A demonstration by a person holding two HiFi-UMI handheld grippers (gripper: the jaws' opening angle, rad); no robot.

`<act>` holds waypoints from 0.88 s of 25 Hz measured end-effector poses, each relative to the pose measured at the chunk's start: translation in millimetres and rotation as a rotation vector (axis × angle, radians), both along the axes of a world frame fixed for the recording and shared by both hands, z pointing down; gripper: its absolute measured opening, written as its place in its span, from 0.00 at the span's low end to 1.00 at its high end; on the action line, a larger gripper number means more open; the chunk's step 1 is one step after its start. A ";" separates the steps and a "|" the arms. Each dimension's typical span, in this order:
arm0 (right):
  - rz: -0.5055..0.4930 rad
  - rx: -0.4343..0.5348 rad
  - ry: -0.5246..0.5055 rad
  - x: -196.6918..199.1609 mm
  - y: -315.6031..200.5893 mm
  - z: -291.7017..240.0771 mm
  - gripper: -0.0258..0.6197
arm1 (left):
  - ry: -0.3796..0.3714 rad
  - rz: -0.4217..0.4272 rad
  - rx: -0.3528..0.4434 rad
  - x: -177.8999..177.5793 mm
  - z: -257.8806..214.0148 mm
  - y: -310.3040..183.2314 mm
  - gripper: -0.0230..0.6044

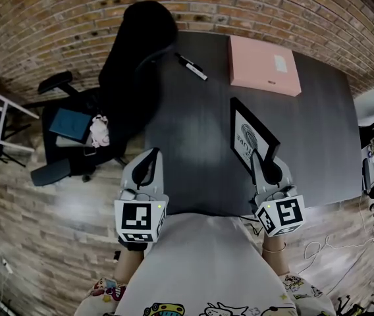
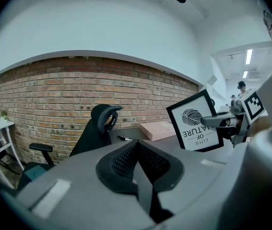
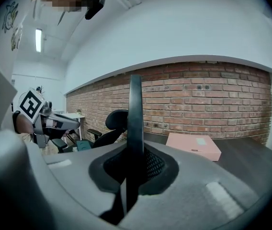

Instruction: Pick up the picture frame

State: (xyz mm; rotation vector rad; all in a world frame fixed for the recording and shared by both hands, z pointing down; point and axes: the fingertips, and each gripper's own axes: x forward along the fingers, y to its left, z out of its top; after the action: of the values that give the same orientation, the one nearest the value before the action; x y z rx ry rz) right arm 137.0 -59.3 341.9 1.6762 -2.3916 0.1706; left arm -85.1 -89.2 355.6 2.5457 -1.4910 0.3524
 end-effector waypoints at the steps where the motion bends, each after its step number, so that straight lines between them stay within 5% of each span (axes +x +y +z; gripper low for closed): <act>1: -0.001 -0.002 0.000 -0.9 0.1 -0.3 0.06 | 0.001 -0.002 -0.003 -0.4 0.8 -0.3 0.06; 22: 0.000 -0.041 -0.036 -2.3 -1.2 12.3 0.06 | 0.002 -0.011 -0.024 -1.0 6.2 -5.3 0.06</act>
State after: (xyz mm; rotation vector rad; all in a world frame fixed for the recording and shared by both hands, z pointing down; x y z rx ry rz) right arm 134.7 -60.5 354.2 1.6688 -2.3975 0.2495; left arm -86.2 -94.5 361.9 2.5179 -1.4905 0.3637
